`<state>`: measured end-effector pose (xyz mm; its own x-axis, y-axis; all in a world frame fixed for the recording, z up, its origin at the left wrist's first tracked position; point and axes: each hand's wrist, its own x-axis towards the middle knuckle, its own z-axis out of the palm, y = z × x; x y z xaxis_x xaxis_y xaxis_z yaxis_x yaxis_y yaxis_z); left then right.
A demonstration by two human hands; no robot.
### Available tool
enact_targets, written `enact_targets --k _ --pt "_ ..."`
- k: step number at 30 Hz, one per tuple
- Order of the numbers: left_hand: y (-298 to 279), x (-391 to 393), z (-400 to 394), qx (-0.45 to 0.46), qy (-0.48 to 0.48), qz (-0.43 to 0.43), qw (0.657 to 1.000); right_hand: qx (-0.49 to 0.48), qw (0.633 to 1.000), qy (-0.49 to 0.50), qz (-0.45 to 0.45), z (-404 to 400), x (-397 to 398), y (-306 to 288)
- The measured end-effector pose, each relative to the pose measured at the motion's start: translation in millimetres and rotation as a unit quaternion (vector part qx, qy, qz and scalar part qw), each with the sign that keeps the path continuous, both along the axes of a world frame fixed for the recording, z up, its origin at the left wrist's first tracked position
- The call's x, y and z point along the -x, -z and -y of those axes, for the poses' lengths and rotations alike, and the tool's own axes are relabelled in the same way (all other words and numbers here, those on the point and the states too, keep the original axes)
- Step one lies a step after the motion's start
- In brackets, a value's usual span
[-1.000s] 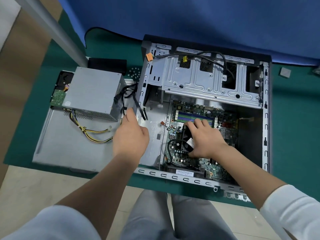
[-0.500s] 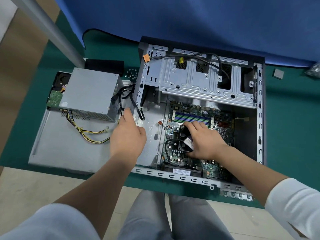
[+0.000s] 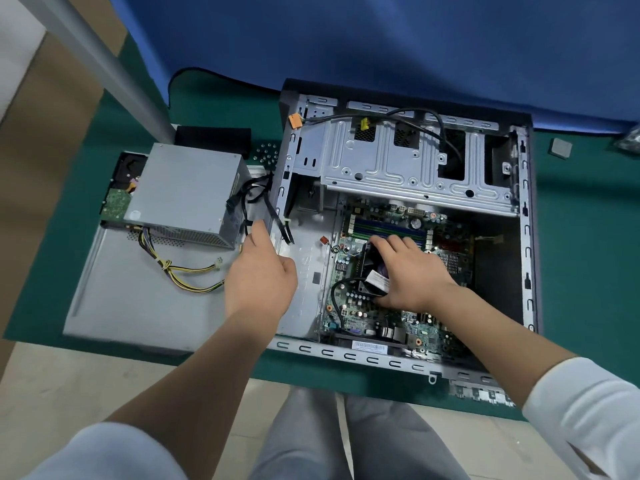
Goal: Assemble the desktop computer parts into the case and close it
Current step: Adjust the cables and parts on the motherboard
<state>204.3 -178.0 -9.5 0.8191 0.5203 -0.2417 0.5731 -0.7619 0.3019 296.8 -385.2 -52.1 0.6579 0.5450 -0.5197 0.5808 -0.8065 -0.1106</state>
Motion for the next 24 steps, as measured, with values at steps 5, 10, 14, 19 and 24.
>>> enact_targets --k 5,10,14,19,24 --pt "0.0 0.2 -0.3 -0.001 0.001 0.002 1.0 -0.004 1.0 -0.007 0.002 -0.4 -3.0 -4.3" --pt "2.0 1.4 -0.8 0.003 0.0 0.004 1.0 0.004 1.0 -0.014 0.011 4.2 7.6 -3.8" --pt "2.4 0.9 -1.1 0.004 -0.002 0.005 1.0 0.01 1.0 -0.016 0.02 6.1 9.8 -7.2" --pt "1.4 0.4 -0.7 0.003 -0.001 0.001 1.0 0.02 0.999 -0.021 0.03 3.6 11.2 -7.8" --pt "-0.2 0.5 -0.9 0.007 -0.003 -0.004 1.0 0.03 0.999 -0.017 0.019 4.7 12.0 -3.1"
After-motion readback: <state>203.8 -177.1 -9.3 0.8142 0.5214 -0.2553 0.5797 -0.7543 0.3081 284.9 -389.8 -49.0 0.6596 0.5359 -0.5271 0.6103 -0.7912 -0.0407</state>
